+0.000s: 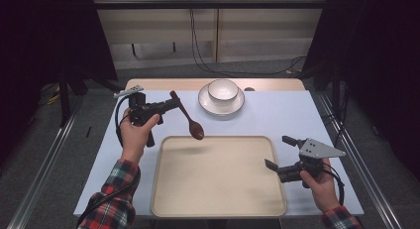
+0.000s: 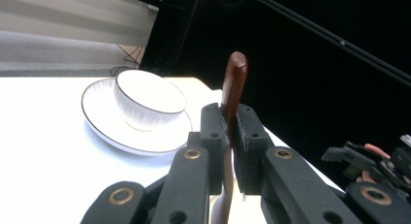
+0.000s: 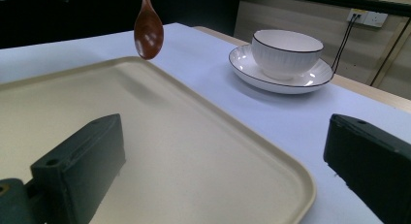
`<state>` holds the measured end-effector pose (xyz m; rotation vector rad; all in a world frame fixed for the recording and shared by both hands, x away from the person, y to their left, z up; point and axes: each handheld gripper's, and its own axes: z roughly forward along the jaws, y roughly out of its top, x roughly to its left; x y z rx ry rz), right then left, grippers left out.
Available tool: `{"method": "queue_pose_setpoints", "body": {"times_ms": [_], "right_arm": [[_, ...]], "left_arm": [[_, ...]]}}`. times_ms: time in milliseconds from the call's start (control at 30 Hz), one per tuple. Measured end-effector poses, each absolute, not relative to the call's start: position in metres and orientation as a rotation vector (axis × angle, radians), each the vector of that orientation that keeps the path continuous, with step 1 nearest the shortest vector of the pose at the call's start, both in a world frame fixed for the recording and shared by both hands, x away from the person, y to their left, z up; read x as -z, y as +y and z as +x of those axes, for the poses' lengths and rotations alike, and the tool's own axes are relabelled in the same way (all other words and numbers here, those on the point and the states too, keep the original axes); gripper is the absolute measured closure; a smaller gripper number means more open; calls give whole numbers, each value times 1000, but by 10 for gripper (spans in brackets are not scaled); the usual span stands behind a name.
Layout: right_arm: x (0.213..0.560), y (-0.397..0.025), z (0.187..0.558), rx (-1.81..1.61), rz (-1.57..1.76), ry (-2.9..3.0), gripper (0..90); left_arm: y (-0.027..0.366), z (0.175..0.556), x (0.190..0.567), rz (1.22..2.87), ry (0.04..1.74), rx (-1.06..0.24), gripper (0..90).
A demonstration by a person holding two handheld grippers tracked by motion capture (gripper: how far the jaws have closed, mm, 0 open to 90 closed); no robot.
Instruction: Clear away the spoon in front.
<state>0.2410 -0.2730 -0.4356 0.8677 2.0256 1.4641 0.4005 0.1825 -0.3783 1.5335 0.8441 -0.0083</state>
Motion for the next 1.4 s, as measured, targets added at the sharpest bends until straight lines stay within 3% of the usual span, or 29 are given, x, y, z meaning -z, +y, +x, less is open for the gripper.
{"method": "queue_pose_setpoints", "body": {"times_ms": [1400], "right_arm": [[437, -270, 242, -1454, 864, 2040, 8]], "left_arm": [[183, 361, 398, 1656, 785, 128, 842]]}}
